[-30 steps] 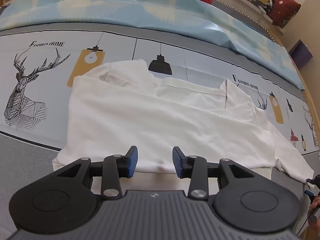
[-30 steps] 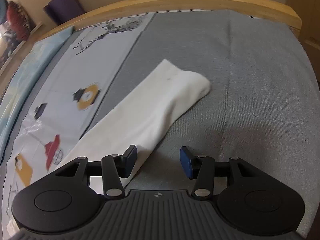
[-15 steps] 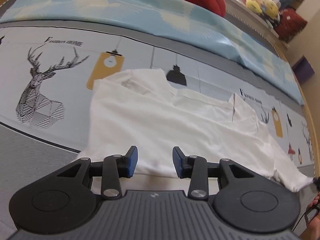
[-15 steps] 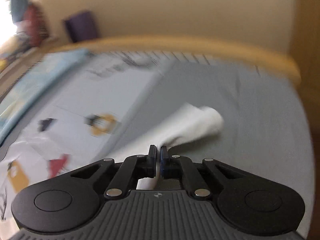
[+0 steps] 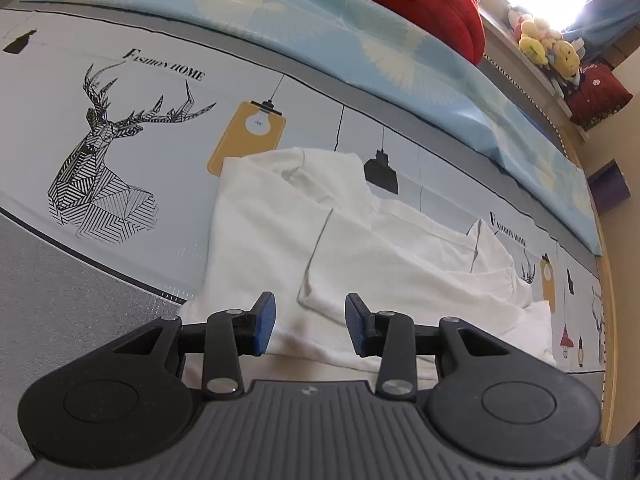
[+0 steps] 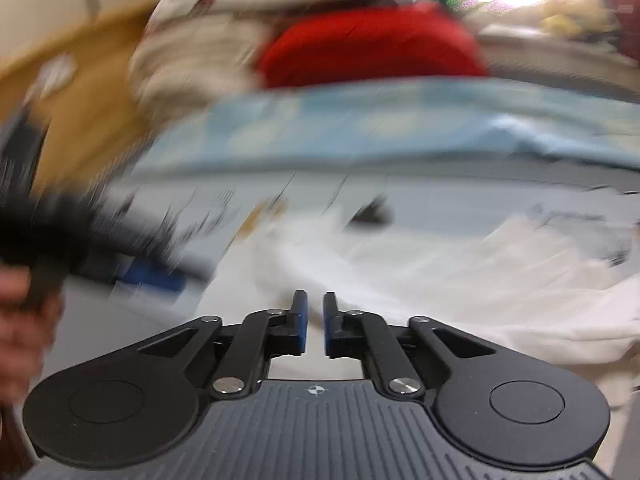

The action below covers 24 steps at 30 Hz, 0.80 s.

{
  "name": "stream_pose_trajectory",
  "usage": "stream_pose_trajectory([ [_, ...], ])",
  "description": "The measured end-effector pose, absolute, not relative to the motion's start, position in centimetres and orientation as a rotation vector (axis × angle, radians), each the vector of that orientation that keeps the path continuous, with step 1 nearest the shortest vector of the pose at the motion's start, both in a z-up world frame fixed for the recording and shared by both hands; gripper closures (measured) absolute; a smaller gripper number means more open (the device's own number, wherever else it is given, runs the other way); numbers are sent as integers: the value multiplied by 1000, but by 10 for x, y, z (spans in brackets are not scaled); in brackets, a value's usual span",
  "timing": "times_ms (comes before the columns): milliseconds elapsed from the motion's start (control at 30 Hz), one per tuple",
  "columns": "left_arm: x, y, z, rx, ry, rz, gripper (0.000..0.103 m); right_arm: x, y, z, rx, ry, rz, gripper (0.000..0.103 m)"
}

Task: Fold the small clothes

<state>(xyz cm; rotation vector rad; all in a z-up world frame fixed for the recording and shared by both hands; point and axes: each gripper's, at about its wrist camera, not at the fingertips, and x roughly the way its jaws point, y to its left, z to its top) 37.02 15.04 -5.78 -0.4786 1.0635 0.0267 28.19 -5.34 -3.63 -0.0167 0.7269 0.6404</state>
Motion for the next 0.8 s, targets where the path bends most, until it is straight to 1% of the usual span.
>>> stream_pose_trajectory([
  [33, 371, 152, -60, -480, 1064, 29, 60, 279, -47, -42, -46, 748, 638, 85],
  [67, 371, 154, -63, -481, 1064, 34, 60, 280, -44, -47, -68, 779, 615, 81],
  [200, 376, 161, -81, -495, 1080, 67, 60, 298, -59, -57, -26, 869, 446, 76],
  [300, 384, 160, -97, -503, 1105, 78, 60, 310, -88, -61, 60, 925, 271, 69],
  [467, 398, 145, -111, -502, 1129, 59, 60, 321, -145, -68, 224, 967, 83, 67],
  [600, 406, 133, -118, -489, 1146, 46, 60, 326, -157, -72, 284, 987, 56, 63],
  [733, 411, 125, -123, -478, 1156, 44, 60, 340, -156, -69, 308, 983, 59, 63],
  [800, 414, 121, -126, -451, 1152, 40, 63, 342, -162, -64, 325, 964, 49, 63],
])
